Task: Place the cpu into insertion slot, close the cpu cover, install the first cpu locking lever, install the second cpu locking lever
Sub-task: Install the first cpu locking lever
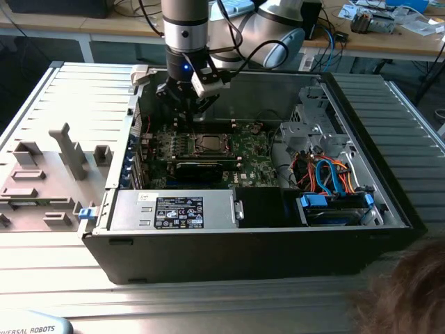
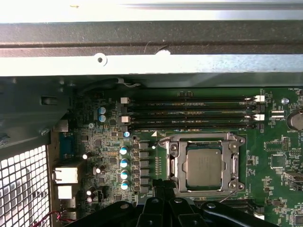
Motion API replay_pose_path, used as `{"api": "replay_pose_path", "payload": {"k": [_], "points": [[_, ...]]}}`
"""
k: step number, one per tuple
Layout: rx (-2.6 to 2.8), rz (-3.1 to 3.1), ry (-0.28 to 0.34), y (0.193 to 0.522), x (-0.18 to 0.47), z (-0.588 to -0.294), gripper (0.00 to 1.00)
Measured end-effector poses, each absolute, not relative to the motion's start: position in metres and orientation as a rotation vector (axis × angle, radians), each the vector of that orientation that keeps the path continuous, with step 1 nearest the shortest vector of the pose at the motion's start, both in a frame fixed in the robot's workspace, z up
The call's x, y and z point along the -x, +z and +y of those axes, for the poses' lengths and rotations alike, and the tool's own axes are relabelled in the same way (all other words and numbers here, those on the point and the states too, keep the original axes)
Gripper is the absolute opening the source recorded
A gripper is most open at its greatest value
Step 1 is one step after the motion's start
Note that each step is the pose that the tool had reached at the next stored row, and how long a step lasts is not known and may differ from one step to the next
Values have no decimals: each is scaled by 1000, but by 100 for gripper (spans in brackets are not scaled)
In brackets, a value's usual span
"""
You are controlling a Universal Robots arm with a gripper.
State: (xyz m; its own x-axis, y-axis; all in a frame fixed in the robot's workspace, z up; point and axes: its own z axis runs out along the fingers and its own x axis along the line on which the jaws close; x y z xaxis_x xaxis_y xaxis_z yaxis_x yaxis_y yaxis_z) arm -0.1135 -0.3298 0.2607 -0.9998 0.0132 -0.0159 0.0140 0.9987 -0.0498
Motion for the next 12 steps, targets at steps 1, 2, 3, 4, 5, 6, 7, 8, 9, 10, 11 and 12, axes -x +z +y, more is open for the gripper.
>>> {"api": "replay_pose_path", "payload": {"k": [1, 2, 3, 4, 5, 6, 7, 8, 9, 10, 11, 12], "points": [[-21, 3125, -78, 261, 114, -330, 11], [-21, 3125, -78, 261, 114, -330, 11], [-21, 3125, -78, 261, 114, -330, 11], [-21, 3125, -78, 261, 115, -330, 11], [-21, 3125, -78, 261, 115, -330, 11], [-21, 3125, -78, 261, 116, -330, 11], [-21, 3125, -78, 261, 116, -330, 11], [-21, 3125, -78, 261, 116, -330, 11], [-21, 3125, -78, 261, 116, -330, 11], [-21, 3125, -78, 261, 117, -330, 11], [-21, 3125, -78, 261, 117, -330, 11], [-21, 3125, -78, 261, 117, -330, 11]]}}
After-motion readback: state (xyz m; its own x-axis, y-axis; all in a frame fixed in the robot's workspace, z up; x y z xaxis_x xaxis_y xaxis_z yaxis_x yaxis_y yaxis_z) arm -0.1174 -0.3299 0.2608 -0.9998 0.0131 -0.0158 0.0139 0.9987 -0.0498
